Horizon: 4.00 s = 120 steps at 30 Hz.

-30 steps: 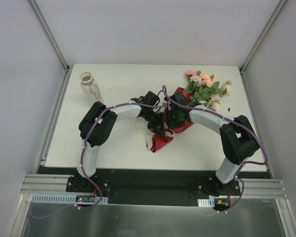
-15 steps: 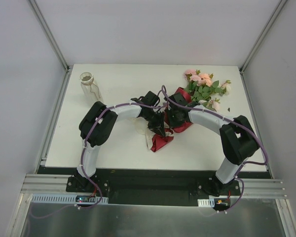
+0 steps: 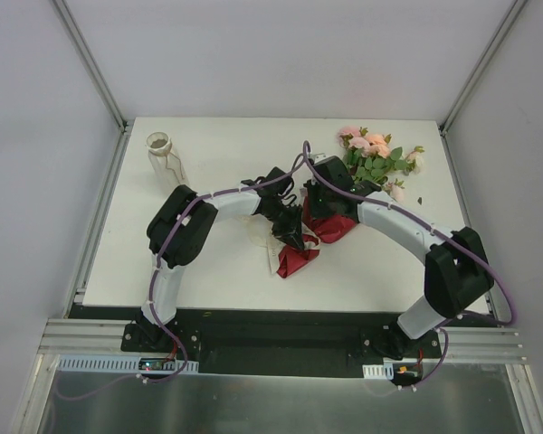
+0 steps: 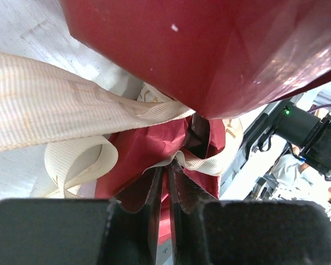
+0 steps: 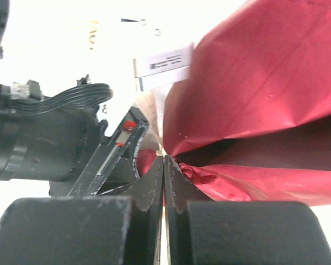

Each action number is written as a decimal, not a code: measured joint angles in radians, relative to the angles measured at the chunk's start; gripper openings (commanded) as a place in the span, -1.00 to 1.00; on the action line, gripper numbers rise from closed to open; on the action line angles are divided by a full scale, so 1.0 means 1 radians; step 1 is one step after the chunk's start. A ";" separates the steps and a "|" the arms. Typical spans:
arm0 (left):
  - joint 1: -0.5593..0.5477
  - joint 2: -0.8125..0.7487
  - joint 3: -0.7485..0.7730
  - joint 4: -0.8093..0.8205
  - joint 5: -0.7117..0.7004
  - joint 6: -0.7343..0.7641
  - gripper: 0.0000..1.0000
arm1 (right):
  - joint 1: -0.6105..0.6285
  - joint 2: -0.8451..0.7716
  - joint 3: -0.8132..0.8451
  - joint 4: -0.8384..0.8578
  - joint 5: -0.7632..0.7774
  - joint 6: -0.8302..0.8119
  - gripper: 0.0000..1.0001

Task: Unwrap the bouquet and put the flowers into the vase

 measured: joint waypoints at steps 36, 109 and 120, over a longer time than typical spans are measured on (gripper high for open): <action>0.004 0.001 0.010 -0.060 0.026 0.039 -0.64 | -0.064 0.004 -0.075 0.028 -0.302 -0.167 -0.67; 0.010 0.001 0.013 -0.039 0.025 0.009 -0.32 | -0.214 0.071 -0.022 -0.158 -0.385 0.160 -0.99; 0.001 -0.005 0.037 -0.074 0.020 0.043 0.04 | -0.237 0.190 0.134 -0.289 -0.482 0.135 -0.44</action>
